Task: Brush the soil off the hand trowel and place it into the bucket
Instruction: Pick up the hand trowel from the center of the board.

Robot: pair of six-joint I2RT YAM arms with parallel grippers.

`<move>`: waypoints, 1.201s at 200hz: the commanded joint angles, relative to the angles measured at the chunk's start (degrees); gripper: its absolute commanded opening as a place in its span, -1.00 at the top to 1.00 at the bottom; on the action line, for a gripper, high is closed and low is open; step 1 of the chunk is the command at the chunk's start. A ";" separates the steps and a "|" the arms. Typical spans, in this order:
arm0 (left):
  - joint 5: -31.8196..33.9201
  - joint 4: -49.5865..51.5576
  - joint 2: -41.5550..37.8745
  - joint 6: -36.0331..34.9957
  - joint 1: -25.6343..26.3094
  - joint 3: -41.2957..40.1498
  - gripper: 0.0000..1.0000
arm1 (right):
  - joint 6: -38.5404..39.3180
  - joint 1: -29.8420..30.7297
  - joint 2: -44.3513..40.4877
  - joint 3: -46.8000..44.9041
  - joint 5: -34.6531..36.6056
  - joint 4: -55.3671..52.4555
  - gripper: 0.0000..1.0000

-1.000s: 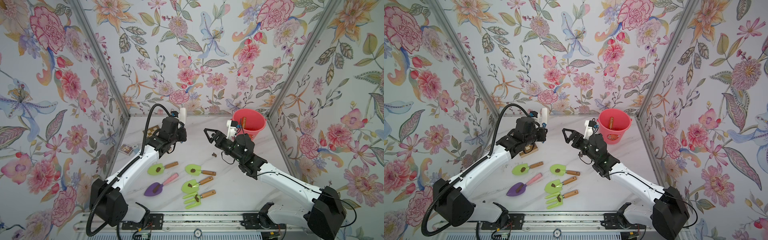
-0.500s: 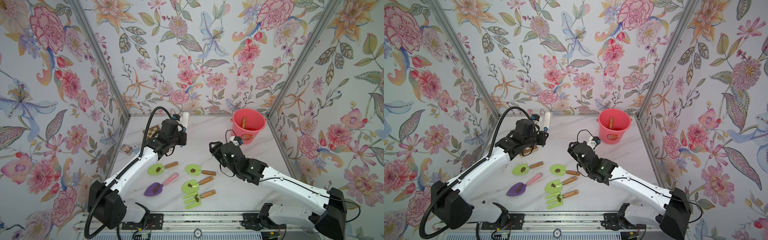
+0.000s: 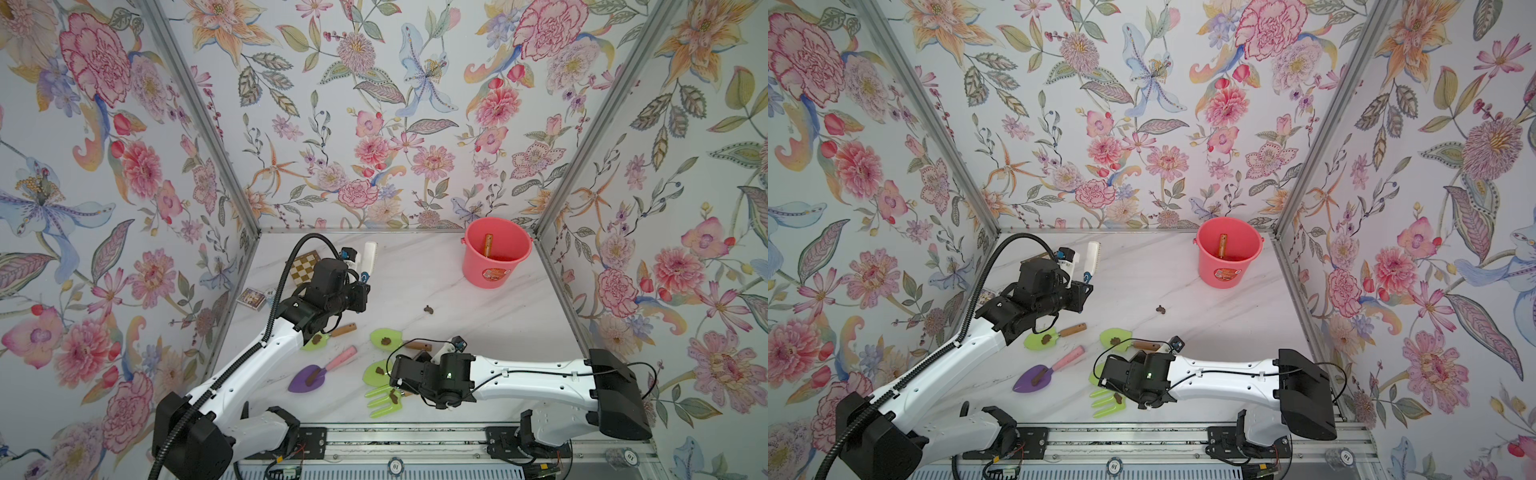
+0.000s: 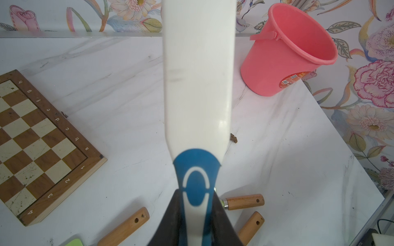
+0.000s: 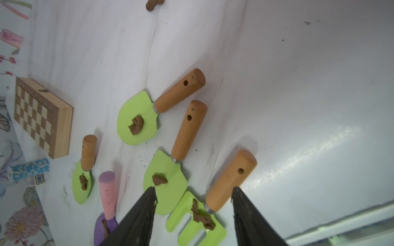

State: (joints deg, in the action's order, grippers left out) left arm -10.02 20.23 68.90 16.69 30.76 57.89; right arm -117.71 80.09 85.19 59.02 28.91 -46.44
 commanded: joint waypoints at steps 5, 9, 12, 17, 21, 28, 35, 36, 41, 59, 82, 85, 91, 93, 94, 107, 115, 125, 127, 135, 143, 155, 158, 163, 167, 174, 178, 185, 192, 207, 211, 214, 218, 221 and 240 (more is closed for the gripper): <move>-1.85 -1.42 -1.75 -2.48 0.35 -1.49 1.00 | -42.86 1.31 2.24 -0.13 -4.59 -4.22 -0.15; -1.84 -1.41 -1.73 -2.65 0.38 -1.61 1.00 | -43.12 1.44 2.43 -0.20 -4.79 -4.15 -0.14; -1.80 -1.35 -1.80 -2.76 0.35 -1.70 1.00 | -43.25 1.46 2.44 -0.27 -4.82 -4.11 -0.13; -1.55 -1.27 -1.89 -2.80 0.39 -1.79 1.00 | -43.30 1.47 2.45 -0.36 -5.06 -4.10 -0.10; -1.35 -1.30 -1.95 -2.74 0.47 -1.93 1.00 | -43.41 1.47 2.32 -0.48 -5.12 -4.06 -0.08; -1.25 -1.52 -2.25 -2.39 0.46 -2.30 1.00 | -43.60 1.34 2.12 -0.80 -5.17 -4.00 -0.04; -1.30 -1.68 -2.60 -2.00 0.44 -2.63 1.00 | -43.62 1.22 2.05 -1.07 -5.26 -3.94 -0.03; -1.35 -1.72 -2.61 -1.96 0.44 -2.66 1.00 | -43.60 1.21 2.03 -1.13 -5.26 -3.93 -0.03; -1.56 -1.81 -2.92 -1.65 0.44 -2.93 1.00 | -43.58 1.04 2.04 -1.26 -5.26 -3.87 -0.03; -2.26 -2.01 -3.74 -0.96 0.44 -3.80 1.00 | -43.55 -0.07 2.26 -2.47 -4.85 -2.71 0.05; -2.03 -1.61 -4.40 -1.04 0.46 -4.45 1.00 | -43.59 -1.30 2.92 -3.73 -5.34 -0.34 0.08; -1.94 -1.47 -4.48 -1.13 0.48 -4.45 1.00 | -43.60 -1.38 3.06 -3.70 -5.35 -0.13 0.08; -1.93 -1.29 -4.60 -1.21 0.44 -4.45 1.00 | -43.74 -1.56 3.33 -3.66 -5.27 0.01 0.08; -1.93 -1.23 -4.71 -1.22 0.44 -4.45 1.00 | -43.74 -1.64 3.45 -3.61 -5.22 0.00 0.08; -1.98 -1.24 -4.73 -1.22 0.44 -4.49 1.00 | -43.70 -1.67 3.47 -3.59 -5.20 0.02 0.08; -1.93 -1.06 -5.31 -1.31 0.48 -4.54 1.00 | -43.65 -2.28 4.14 -3.79 -5.17 0.95 0.07; -1.93 -1.06 -5.83 -1.31 0.52 -4.75 1.00 | -43.59 -2.66 4.44 -4.30 -5.43 2.37 0.07; -1.80 -1.15 -6.60 -1.42 0.59 -5.12 1.00 | -43.61 -3.18 4.87 -5.17 -6.15 4.33 0.06; -1.77 -1.18 -6.66 -1.40 0.54 -5.19 1.00 | -43.64 -3.25 4.94 -5.26 -6.32 4.84 0.07; -1.46 -1.18 -7.18 -1.47 0.58 -5.44 1.00 | -43.68 -3.64 5.49 -5.57 -6.97 5.84 0.06; -1.17 -1.16 -7.63 -1.57 0.55 -5.61 1.00 | -43.60 -3.71 5.96 -5.34 -7.77 5.95 0.06; -0.82 -1.16 -8.08 -1.74 0.53 -5.85 1.00 | -43.62 -3.98 6.73 -5.01 -8.89 5.95 0.06; -0.73 -1.19 -8.15 -1.77 0.46 -5.86 1.00 | -43.65 -3.98 6.89 -4.90 -9.17 5.99 0.05; -0.64 -1.24 -8.24 -1.75 0.59 -6.02 1.00 | -43.66 -4.01 7.20 -4.89 -9.45 6.06 0.04; -0.69 -1.32 -8.34 -1.75 0.55 -6.03 1.00 | -43.66 -4.03 7.47 -4.92 -9.71 6.28 0.04; -0.70 -1.46 -8.34 -1.84 0.48 -6.12 1.00 | -43.65 -4.08 7.83 -5.15 -10.29 7.07 0.04; -0.70 -1.43 -8.34 -1.90 0.59 -6.20 1.00 | -43.66 -4.09 8.00 -5.29 -10.48 7.71 0.04; -0.74 -1.54 -8.19 -1.85 0.60 -6.21 1.00 | -43.66 -4.15 8.42 -5.43 -10.83 8.30 0.04; -0.87 -1.68 -8.14 -1.84 0.55 -6.27 1.00 | -43.65 -4.24 8.87 -5.29 -11.03 8.35 0.04; -0.94 -1.54 -8.04 -1.93 0.52 -6.29 1.00 | -43.66 -4.46 9.49 -5.22 -11.33 8.42 0.04; -0.97 -1.52 -8.04 -2.01 0.46 -6.25 1.00 | -43.67 -4.49 9.65 -5.16 -11.36 8.51 0.04; -0.89 -1.57 -8.07 -2.01 0.58 -6.30 1.00 | -43.69 -4.51 9.72 -5.27 -11.47 8.61 0.04; -0.81 -1.52 -8.08 -2.09 0.51 -6.38 1.00 | -43.78 -4.59 9.85 -5.40 -11.50 8.80 0.04; -0.79 -1.58 -8.08 -2.14 0.49 -6.38 1.00 | -43.80 -4.60 9.91 -5.50 -11.43 9.02 0.04; -0.70 -1.56 -7.88 -2.42 0.57 -6.47 1.00 | -43.75 -5.03 10.67 -5.66 -11.49 10.02 0.04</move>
State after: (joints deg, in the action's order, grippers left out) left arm -11.55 19.62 61.49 15.81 30.87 52.16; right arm -119.42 75.75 94.41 54.37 17.85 -36.82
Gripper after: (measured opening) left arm 0.225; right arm 0.480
